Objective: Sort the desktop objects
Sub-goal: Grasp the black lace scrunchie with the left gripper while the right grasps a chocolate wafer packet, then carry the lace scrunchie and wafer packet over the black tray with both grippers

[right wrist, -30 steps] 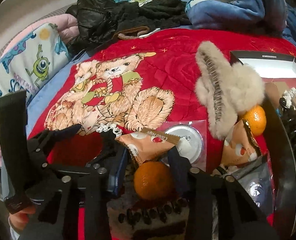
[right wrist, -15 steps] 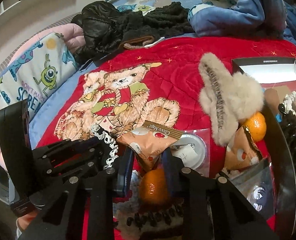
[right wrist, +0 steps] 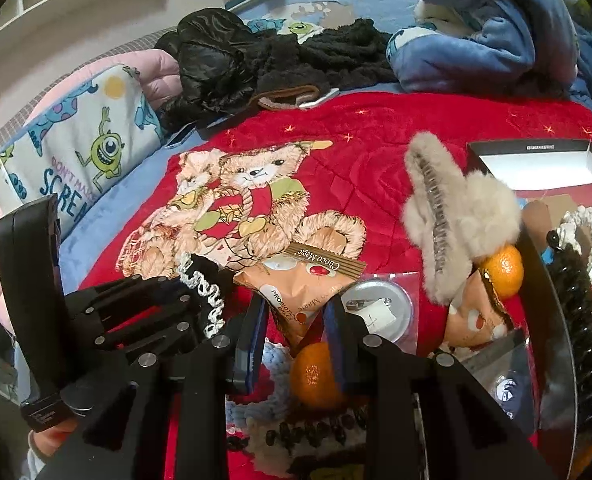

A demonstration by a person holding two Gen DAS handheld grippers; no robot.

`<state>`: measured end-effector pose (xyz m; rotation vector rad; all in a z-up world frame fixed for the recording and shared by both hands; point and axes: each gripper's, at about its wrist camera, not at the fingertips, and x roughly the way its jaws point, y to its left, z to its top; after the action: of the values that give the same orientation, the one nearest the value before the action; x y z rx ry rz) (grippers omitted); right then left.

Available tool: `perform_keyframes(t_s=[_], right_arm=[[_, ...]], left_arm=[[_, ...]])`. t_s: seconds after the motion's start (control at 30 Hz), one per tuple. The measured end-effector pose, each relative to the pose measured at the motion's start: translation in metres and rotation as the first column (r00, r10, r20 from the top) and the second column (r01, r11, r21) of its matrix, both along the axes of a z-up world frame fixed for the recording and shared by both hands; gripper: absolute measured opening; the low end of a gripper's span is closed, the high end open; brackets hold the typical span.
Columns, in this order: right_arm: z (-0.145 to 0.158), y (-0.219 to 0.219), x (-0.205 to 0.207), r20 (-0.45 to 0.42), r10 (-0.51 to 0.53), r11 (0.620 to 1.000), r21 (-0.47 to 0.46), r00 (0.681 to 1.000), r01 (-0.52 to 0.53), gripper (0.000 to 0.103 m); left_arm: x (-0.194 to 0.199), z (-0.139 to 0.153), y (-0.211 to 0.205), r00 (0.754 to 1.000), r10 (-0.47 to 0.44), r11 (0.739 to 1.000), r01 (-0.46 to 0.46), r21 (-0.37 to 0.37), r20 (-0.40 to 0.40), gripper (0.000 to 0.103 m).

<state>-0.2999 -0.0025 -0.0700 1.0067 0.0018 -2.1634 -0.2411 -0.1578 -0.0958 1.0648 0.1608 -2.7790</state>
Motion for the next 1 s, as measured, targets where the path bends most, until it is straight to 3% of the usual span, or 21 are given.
perform_keyframes(t_s=[0.6,1.0], right_arm=[[0.028,0.039,-0.007,-0.016,-0.059,0.992,-0.11,0.998,0.057,0.027],[0.047,0.076,-0.012,-0.017,-0.108,0.974,-0.204,0.994,0.102,0.027]], left_arm=[[0.015,0.034,0.011,0.994,-0.027,0.999,0.03,0.033,-0.108,0.01],[-0.002,0.062,0.055,0.989,-0.08,0.996,0.084,0.029,-0.125,0.01]])
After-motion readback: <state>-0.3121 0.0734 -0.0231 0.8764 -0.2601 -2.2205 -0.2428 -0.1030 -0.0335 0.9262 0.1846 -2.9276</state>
